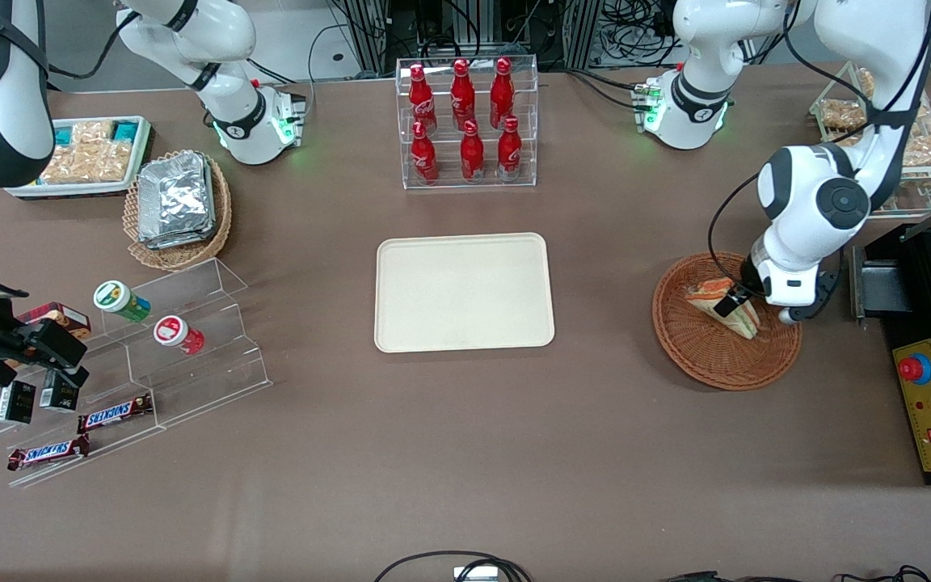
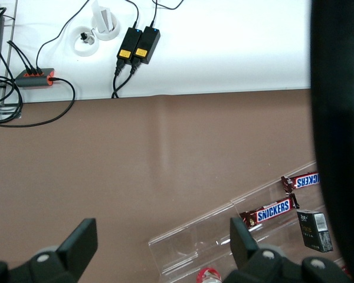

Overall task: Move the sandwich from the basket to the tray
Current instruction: 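Close the left gripper on the wrapped sandwich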

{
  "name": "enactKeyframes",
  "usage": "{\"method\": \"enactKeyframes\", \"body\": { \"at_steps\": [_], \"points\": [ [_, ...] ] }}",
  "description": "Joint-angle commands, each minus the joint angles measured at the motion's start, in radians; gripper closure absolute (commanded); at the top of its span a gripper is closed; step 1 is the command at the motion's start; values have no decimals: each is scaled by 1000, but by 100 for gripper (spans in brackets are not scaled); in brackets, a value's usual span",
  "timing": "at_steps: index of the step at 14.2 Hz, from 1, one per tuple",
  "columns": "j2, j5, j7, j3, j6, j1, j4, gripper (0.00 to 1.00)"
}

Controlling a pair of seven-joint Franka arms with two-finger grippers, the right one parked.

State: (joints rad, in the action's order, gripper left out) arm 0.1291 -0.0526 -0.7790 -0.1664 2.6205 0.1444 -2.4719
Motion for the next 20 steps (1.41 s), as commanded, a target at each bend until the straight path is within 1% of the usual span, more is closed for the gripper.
{"method": "enactKeyframes", "body": {
  "at_steps": [1,2,3,4,5,9,11,13,15,18,20],
  "points": [
    [21,2,-25,-1,68,-6,-27,0],
    [30,2,-25,1,79,-6,-27,0],
    [35,2,-25,1,84,-6,-27,7],
    [37,2,-26,1,82,-6,-27,42],
    [35,0,-42,1,84,-5,-27,99],
    [24,0,-45,1,73,-5,-21,100],
    [-5,-4,-42,-1,34,-6,-10,100],
    [-54,-13,-29,-5,-66,-6,20,100],
    [-89,-13,-17,-42,-185,-6,82,100],
    [-105,-13,4,-113,-383,-6,216,100],
    [-95,-13,3,-181,-476,-6,298,100]
  ]
}}
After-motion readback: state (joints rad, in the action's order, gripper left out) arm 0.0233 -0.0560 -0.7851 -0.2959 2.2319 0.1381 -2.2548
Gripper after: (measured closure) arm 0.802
